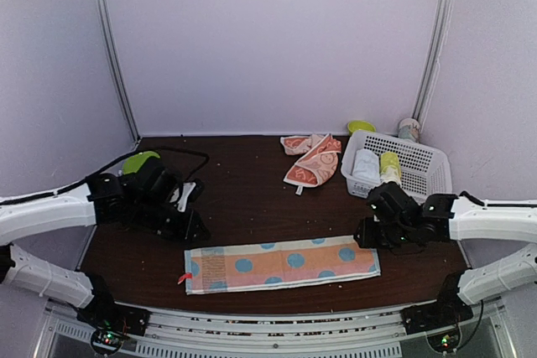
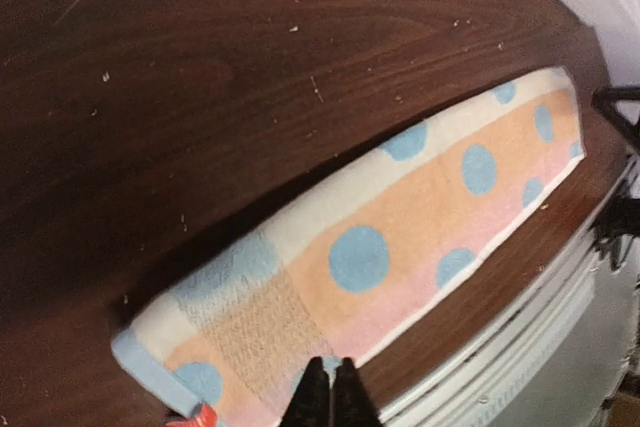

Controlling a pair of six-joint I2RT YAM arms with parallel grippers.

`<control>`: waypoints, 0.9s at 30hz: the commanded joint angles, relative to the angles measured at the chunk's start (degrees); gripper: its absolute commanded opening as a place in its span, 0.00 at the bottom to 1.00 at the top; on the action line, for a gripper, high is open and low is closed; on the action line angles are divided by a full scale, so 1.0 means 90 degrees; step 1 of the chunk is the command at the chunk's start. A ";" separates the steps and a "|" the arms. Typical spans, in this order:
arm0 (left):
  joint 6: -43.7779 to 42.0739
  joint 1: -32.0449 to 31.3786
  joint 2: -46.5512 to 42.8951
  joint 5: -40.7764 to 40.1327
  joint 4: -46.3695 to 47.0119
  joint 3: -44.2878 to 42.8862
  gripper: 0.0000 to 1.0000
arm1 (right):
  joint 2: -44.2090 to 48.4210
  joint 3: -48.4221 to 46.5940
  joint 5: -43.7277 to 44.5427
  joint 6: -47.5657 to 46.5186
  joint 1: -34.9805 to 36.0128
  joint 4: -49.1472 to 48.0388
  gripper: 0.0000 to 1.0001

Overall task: Roll the towels
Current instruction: Smooth out the towel at the center of the board.

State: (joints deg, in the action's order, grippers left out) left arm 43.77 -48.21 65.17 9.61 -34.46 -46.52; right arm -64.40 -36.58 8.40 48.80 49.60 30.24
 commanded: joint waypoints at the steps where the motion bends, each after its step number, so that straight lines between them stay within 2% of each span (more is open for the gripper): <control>1: -0.0216 0.0090 0.1434 -0.0009 0.0919 0.0025 0.00 | -0.0856 -0.0182 0.0013 -0.0091 -0.0142 -0.1037 0.39; 7: -0.0145 0.0264 0.2142 -0.0144 0.1376 0.0334 0.00 | -0.1655 0.0121 -0.0272 0.0097 -0.0512 -0.1757 0.37; 17: -0.0389 0.0808 0.2694 -0.0376 0.1629 0.0799 0.00 | -0.2182 0.0473 -0.0546 0.0435 -0.0583 -0.2158 0.38; 22: -0.0576 0.0937 0.2947 -0.0542 0.1589 0.0774 0.00 | -0.1795 0.0463 -0.0633 0.0379 -0.0589 -0.2092 0.49; 27: -0.0822 0.0932 0.2501 -0.0548 0.1167 0.0375 0.00 | -0.0934 0.0248 -0.0580 0.0146 -0.0582 -0.1406 0.56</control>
State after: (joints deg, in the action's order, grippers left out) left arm 39.35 -40.53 88.58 8.08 -18.74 -41.67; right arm -78.61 -33.50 3.42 51.48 44.58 12.23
